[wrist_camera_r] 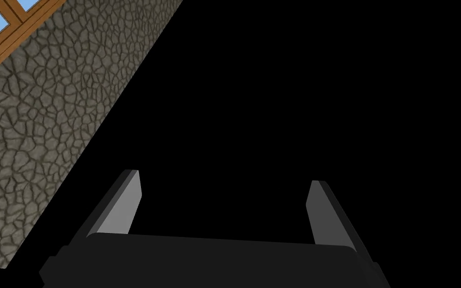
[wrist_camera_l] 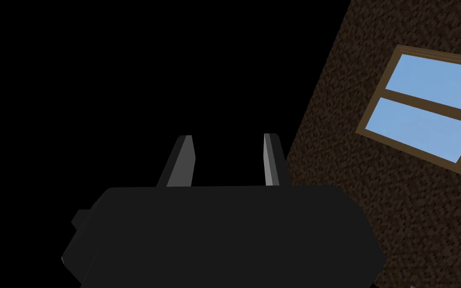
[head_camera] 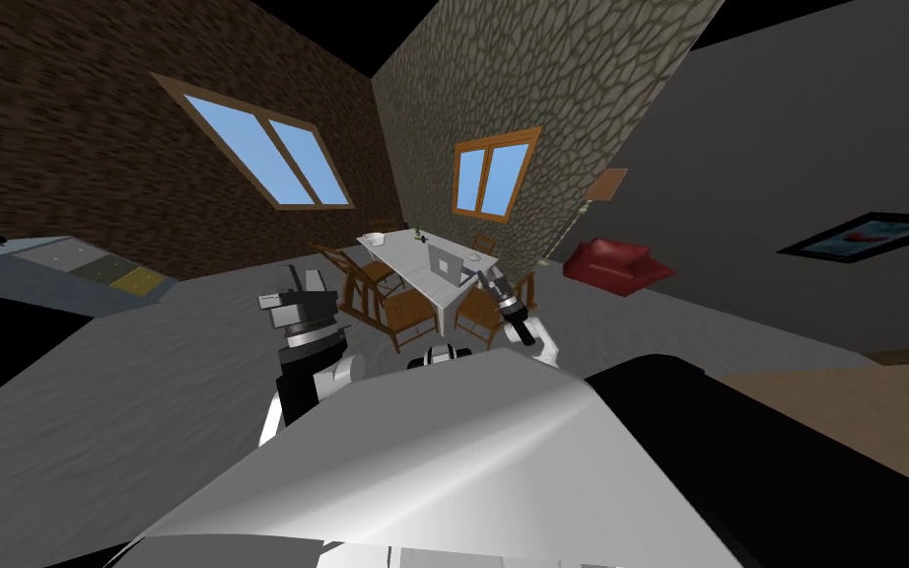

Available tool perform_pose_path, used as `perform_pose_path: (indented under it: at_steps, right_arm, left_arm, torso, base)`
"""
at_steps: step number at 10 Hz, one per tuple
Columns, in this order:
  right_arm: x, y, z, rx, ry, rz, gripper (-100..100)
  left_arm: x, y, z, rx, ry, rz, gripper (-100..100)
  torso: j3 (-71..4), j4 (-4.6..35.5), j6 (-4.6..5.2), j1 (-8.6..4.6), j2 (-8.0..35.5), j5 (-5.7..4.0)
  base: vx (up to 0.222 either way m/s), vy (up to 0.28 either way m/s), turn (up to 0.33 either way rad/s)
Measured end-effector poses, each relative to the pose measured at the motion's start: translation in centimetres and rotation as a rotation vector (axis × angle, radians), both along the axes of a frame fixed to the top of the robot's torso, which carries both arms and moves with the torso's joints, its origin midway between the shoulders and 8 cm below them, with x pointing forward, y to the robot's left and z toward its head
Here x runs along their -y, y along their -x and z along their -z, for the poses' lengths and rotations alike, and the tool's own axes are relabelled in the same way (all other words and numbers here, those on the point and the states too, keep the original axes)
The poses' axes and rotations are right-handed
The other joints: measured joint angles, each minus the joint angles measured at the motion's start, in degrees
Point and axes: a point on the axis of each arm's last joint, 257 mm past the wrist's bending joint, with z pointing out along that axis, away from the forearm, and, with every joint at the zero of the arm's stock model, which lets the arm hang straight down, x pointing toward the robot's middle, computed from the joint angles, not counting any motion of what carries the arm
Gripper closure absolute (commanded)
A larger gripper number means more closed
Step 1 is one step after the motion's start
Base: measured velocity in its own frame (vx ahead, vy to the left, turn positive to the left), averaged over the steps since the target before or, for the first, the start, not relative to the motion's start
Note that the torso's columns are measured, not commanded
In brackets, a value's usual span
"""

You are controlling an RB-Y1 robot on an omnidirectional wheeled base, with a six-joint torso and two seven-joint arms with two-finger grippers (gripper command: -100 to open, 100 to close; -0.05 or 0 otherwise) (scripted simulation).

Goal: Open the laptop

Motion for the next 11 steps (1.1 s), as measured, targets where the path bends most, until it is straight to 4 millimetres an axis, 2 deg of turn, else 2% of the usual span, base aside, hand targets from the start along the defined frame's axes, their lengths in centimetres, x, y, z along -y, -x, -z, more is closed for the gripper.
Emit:
perform_pose_path:
  at_steps: [7,11]
  right_arm:
    - [0.2,-2.9,3.2,0.027,0.386,0.077,-100]
    - [1.2,-4.7,5.3,0.049,0.647,0.126,-100]
  left_arm:
    - [0.0,0.0,0.0,0.0,0.0,0.0,0]
    - [0.0,0.0,0.0,0.0,0.0,0.0,0]
  torso:
    - [0.01,0.0,-0.02,0.03,0.01,0.01]
    - [0.03,0.01,0.03,0.01,0.05,0.0]
  base:
    - [0.027,0.015,0.086]
    - [0.03,0.014,0.084]
